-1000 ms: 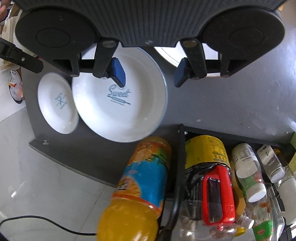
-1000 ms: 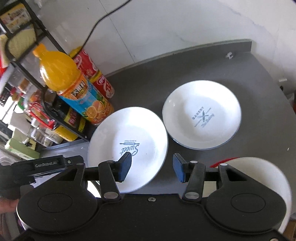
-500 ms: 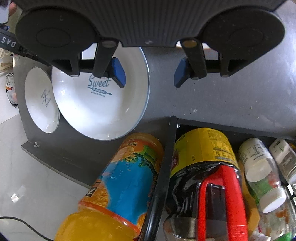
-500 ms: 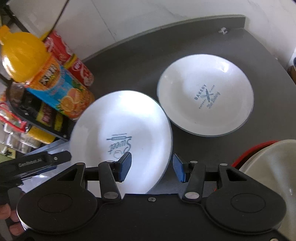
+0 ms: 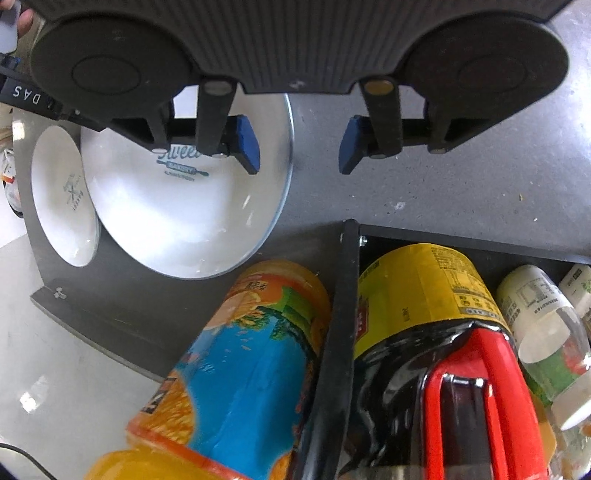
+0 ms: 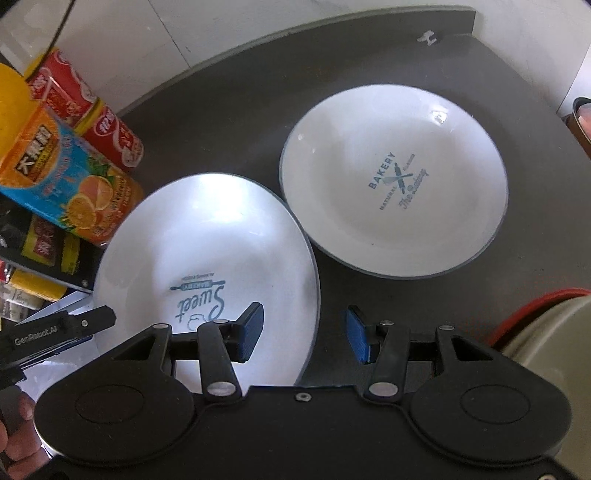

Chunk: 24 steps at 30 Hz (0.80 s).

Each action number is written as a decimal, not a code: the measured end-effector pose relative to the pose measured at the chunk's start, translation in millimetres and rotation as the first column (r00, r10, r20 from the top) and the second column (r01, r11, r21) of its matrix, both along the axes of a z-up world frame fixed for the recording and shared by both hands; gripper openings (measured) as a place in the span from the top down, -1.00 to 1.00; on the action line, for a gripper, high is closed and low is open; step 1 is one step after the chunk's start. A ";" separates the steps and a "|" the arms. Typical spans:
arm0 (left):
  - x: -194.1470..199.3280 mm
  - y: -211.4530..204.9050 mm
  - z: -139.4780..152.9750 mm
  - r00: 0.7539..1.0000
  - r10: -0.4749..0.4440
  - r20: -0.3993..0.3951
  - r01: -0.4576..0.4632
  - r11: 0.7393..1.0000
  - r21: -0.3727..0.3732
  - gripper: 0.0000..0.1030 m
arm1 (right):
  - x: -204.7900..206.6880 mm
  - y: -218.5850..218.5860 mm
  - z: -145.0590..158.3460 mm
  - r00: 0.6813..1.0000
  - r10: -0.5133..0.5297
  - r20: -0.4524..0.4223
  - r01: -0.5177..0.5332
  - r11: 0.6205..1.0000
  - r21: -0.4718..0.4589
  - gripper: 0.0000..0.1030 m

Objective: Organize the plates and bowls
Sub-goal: 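Close both grippers on the rim of the 'Sweet' plate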

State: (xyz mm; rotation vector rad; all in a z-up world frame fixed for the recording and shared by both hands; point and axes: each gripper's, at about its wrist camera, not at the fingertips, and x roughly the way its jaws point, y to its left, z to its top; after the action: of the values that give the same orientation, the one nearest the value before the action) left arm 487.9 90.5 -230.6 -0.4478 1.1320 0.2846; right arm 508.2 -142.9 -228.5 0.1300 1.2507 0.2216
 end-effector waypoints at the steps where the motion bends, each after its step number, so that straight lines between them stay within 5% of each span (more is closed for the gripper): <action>1: 0.9 1.0 -2.2 1.000 0.005 -0.002 -0.005 1.000 -0.003 0.19 | 2.0 1.2 -2.8 1.000 0.000 -0.005 0.000 1.000 -0.002 0.04; 8: 4.1 5.5 -15.2 0.999 0.036 -0.003 -0.036 0.997 -0.072 0.51 | 13.7 4.8 -21.3 0.998 0.009 -0.057 -0.009 1.000 -0.001 0.36; 10: 3.3 4.7 -16.8 0.999 0.037 -0.004 -0.037 0.994 -0.100 0.73 | 14.4 7.3 -22.2 0.998 0.028 -0.051 -0.028 1.000 0.011 0.47; 24: -23.0 5.5 4.9 0.994 0.110 0.020 -0.108 0.989 -0.097 0.79 | -1.0 -3.2 10.6 0.991 0.118 0.063 -0.123 0.988 0.088 0.78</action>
State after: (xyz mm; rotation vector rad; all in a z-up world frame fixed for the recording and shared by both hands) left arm 464.9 96.0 -225.6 -0.5979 1.1010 0.3199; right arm 507.1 -146.1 -217.9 0.1259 1.1927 0.3853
